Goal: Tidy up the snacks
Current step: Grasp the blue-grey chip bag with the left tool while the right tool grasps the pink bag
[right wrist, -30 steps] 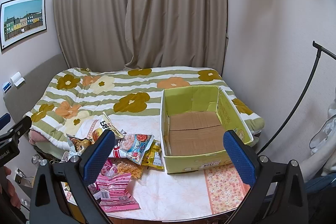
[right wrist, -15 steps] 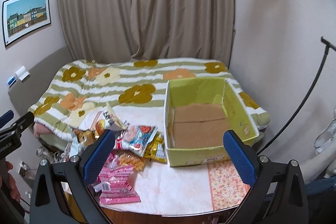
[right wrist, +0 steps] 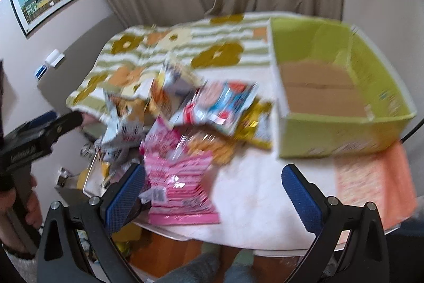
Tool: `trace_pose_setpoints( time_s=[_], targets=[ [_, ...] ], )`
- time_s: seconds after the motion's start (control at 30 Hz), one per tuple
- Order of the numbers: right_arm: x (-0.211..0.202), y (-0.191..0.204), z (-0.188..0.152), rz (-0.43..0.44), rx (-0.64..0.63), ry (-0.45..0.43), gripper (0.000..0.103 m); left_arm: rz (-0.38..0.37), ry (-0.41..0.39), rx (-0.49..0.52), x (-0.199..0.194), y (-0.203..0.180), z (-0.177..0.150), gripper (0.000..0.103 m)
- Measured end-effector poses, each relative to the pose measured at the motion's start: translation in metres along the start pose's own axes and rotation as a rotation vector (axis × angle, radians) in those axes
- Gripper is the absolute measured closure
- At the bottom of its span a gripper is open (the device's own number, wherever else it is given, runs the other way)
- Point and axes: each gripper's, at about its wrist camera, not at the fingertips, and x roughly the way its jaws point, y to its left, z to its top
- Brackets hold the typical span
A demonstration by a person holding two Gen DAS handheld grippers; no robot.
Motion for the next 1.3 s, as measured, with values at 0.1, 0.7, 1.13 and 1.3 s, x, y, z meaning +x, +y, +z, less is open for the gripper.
trace_pose_setpoints(
  time_s=[0.1,0.7,1.13,1.3],
  targets=[
    [0.026,0.007,-0.009,0.051,0.023,0.061,0.000,-0.019,0.041,0.023,0.026,0.006,0.002,0.000],
    [0.108,0.041,-0.028,0.047,0.040,0.189,0.000,-0.153,0.201,0.125,0.120,0.024,0.012,0.012],
    [0.124,0.039,-0.021,0.018,0.048,0.214,0.000,-0.178,0.222,0.149,0.127,0.031,0.014,0.053],
    [0.128,0.038,-0.018,0.014,0.048,0.227,0.016,-0.170,0.197,0.154,0.117,0.030,0.016,0.054]
  ],
)
